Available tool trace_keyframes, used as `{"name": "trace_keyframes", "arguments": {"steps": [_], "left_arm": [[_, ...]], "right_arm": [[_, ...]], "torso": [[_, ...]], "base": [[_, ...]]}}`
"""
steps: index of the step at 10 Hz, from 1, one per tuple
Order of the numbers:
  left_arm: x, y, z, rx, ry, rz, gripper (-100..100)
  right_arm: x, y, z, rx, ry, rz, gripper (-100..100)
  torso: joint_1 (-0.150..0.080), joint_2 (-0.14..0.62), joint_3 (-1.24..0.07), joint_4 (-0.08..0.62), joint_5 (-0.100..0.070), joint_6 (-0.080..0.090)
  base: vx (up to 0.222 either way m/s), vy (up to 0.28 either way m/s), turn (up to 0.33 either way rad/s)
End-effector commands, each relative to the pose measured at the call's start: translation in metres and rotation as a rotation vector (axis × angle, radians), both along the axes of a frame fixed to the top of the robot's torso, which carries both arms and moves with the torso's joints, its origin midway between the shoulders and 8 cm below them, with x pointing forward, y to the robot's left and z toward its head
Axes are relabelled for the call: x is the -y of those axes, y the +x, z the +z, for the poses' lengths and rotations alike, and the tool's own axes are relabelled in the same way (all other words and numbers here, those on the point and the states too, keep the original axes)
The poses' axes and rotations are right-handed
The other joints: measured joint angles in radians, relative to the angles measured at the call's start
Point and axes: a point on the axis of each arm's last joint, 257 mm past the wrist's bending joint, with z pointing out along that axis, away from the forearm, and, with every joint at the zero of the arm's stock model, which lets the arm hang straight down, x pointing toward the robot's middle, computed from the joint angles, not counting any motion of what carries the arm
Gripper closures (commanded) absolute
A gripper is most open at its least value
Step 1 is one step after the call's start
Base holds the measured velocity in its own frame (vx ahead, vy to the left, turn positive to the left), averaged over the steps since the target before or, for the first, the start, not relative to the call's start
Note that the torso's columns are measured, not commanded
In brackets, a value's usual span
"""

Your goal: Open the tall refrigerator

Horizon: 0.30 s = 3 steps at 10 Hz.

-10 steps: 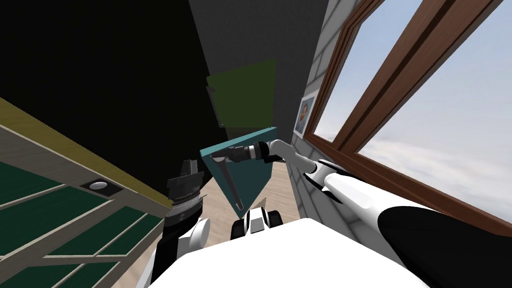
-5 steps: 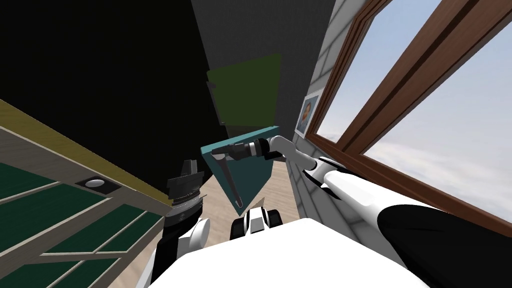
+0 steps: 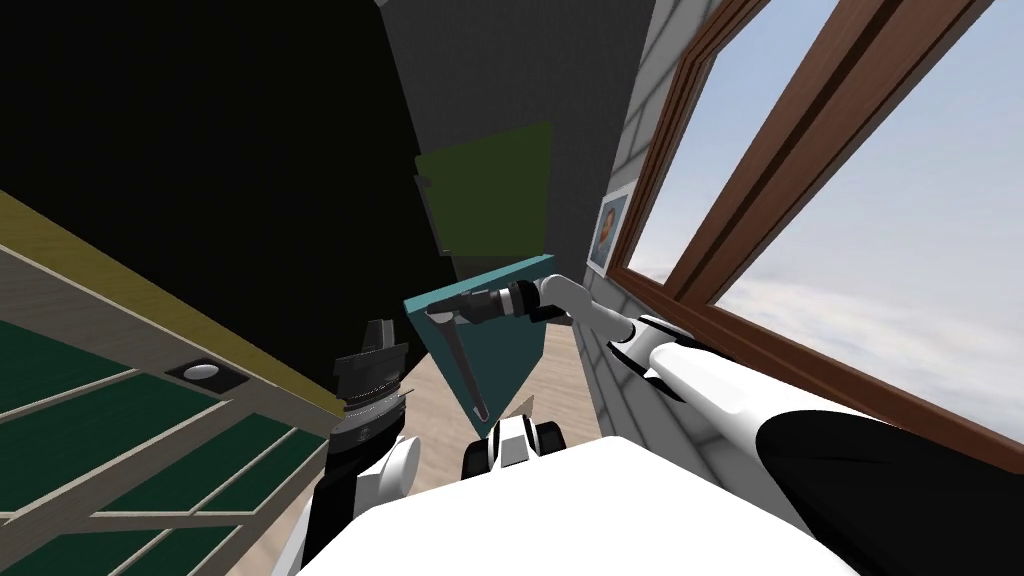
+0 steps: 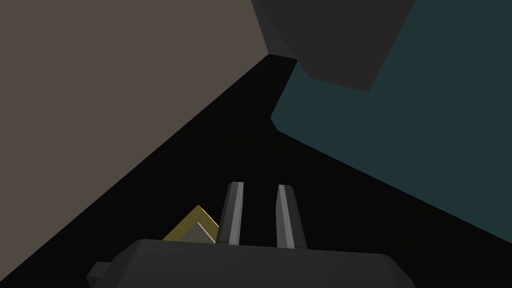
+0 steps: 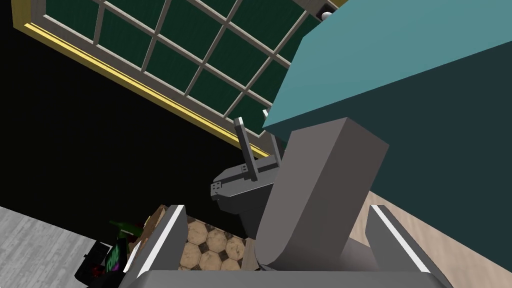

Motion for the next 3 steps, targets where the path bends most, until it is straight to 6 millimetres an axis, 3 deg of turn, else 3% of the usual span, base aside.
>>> {"name": "trace_keyframes", "arguments": {"steps": [1, 3], "left_arm": [[0.0000, 0.0000, 0.0000, 0.000, 0.000, 0.000, 0], [0.0000, 0.0000, 0.0000, 0.000, 0.000, 0.000, 0]], "right_arm": [[0.0006, 0.0007, -0.0025, -0.003, -0.005, -0.001, 0], [0.0015, 0.0025, -0.0040, -0.004, -0.008, -0.006, 0]], "torso": [[0.002, -0.003, -0.002, -0.002, 0.001, 0.000], [0.001, -0.005, -0.002, -0.005, 0.001, 0.000]], "base": [[-0.004, -0.006, 0.000], [0.000, 0.000, 0.000]]}}
